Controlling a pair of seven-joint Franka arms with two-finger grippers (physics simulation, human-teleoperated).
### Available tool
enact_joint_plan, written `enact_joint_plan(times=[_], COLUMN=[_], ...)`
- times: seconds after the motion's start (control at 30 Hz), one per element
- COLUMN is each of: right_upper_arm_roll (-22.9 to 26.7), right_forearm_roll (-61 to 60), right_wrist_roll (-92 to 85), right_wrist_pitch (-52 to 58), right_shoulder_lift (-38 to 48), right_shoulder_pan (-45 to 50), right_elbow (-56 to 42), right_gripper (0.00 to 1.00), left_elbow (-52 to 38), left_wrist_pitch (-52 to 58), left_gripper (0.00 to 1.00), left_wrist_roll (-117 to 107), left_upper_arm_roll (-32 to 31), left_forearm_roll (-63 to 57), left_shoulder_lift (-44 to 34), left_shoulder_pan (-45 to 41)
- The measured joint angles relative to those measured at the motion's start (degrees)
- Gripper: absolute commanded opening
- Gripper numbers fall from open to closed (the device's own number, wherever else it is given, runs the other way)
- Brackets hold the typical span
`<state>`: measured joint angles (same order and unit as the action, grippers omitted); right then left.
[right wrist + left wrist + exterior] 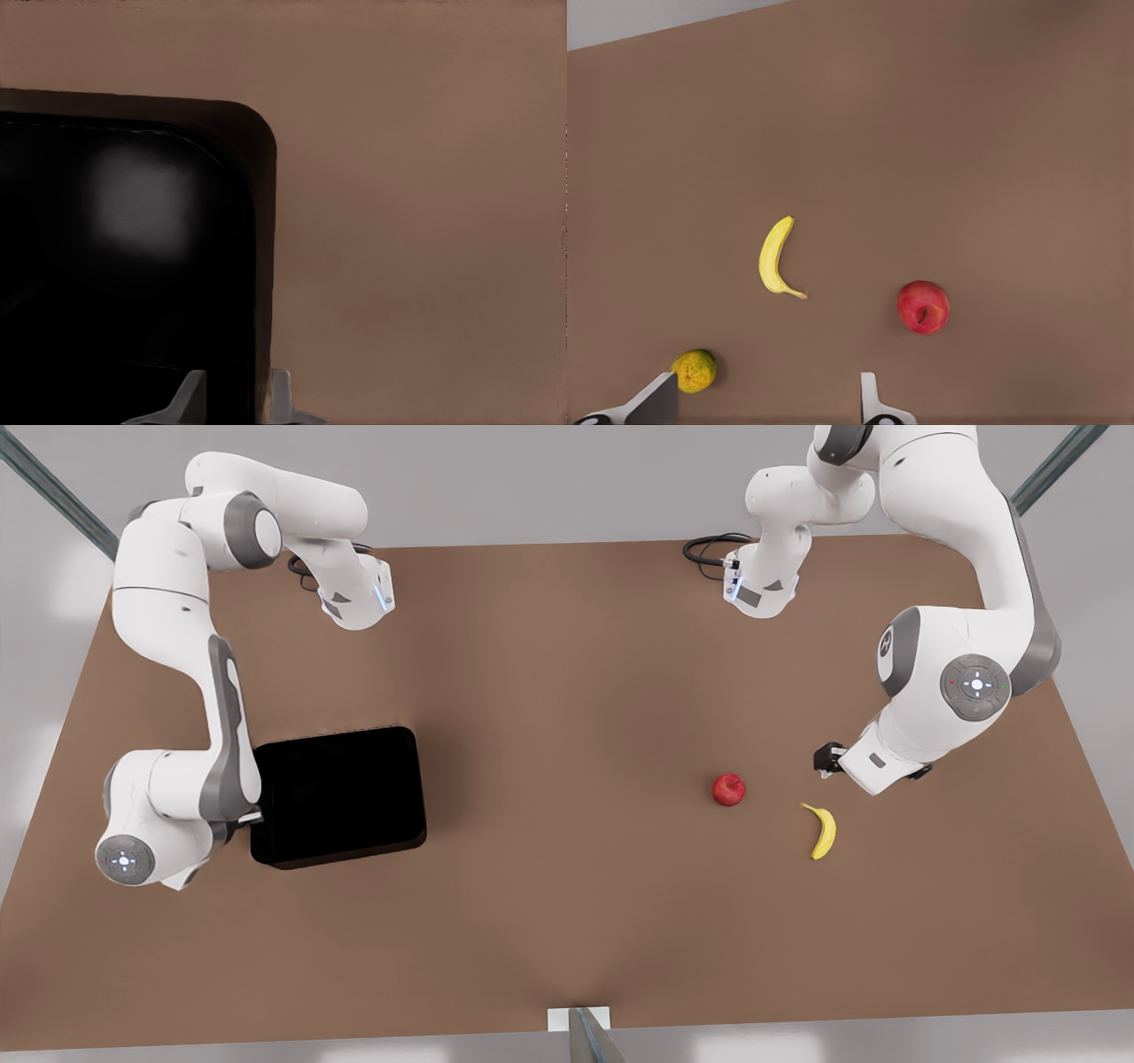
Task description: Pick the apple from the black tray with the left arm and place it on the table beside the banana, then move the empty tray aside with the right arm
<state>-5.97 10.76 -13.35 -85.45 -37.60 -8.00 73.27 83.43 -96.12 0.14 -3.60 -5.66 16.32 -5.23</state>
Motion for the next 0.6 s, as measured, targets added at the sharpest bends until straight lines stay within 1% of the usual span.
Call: enact_joint_plan(times=[0.03,0.1,0.2,0.27,0.37,0.5,0.6], right_upper_arm_roll=[0.09,0.2,-1.69,-2.34,-3.16,-3.89,-3.56], right_forearm_roll=[0.05,0.02,-0.14,-0.18,-0.33,-1.64,-1.81], right_wrist_roll=[-0.56,-1.36,-2.84,-4.2,-5.7,-2.88,0.09], right_wrist_pitch=[-0.29,-0.34,-0.04,0.08,0.25,0.47,-3.54], right_shoulder_lift=[0.16,2.79,8.31,10.4,13.07,13.15,9.21], right_shoulder_pan=[0.12,1.27,2.09,2.9,3.15,3.2,2.31], right_elbow=[-0.05,-0.1,-1.66,-4.62,-5.83,-5.63,-5.78], right_gripper=[1.0,1.0,1.0,1.0,1.0,1.0,1.0], left_elbow=[0.0,0.0,0.0,0.0,-0.04,-1.42,-1.77], left_wrist_pitch=[0.0,0.01,0.02,0.02,0.02,-0.19,-0.35], left_gripper=[1.0,1.0,1.0,1.0,1.0,1.0,1.0], left_wrist_roll=[0.01,0.02,0.03,0.04,-0.12,-0.25,-0.32], left_upper_arm_roll=[0.0,0.0,-0.02,-0.07,-0.23,-0.33,-0.38], left_forearm_roll=[0.0,0.0,-0.12,-0.33,-0.38,-0.07,0.13], left_shoulder_lift=[0.0,-0.03,0.0,0.01,0.01,0.67,0.99], left_shoulder_pan=[0.0,-0.03,-0.04,-0.09,-0.79,-1.76,-1.71])
